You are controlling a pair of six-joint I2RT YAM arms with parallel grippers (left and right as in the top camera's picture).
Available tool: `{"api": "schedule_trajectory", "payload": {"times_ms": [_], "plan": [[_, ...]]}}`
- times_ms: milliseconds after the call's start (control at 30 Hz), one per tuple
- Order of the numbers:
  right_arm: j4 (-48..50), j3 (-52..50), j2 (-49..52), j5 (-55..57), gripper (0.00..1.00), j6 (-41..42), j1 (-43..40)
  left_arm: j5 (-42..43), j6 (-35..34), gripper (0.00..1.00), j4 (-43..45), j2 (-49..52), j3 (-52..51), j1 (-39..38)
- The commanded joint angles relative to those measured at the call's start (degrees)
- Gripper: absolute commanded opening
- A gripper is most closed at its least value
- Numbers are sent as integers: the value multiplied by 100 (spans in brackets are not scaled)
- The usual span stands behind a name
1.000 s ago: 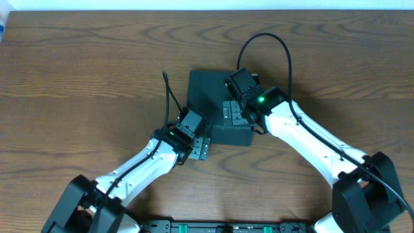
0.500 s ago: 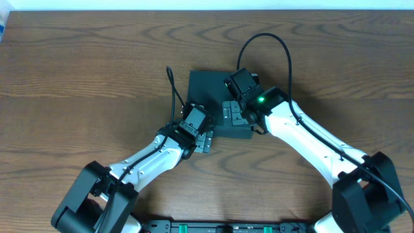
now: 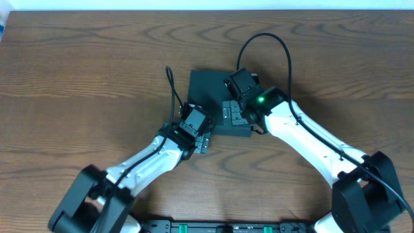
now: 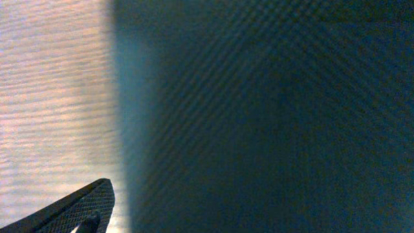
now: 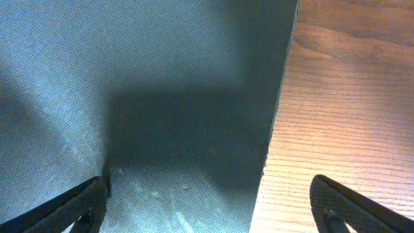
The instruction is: Pack container
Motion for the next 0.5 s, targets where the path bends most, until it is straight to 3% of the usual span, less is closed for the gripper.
{"api": "schedule_trajectory", "payload": {"times_ms": [0,300,467], "plan": [[-13,-55,138,63,99,-22,-26,-164,-35,96,-245,-647,127,-57],[-83,-52,-612,-131,99,79,-33,-319,-33,96,-592,-2374,208,131],[-487,-52,-1381,-197,99,487,-116,-354,-33,96,-529,-2415,208,1027]]}}
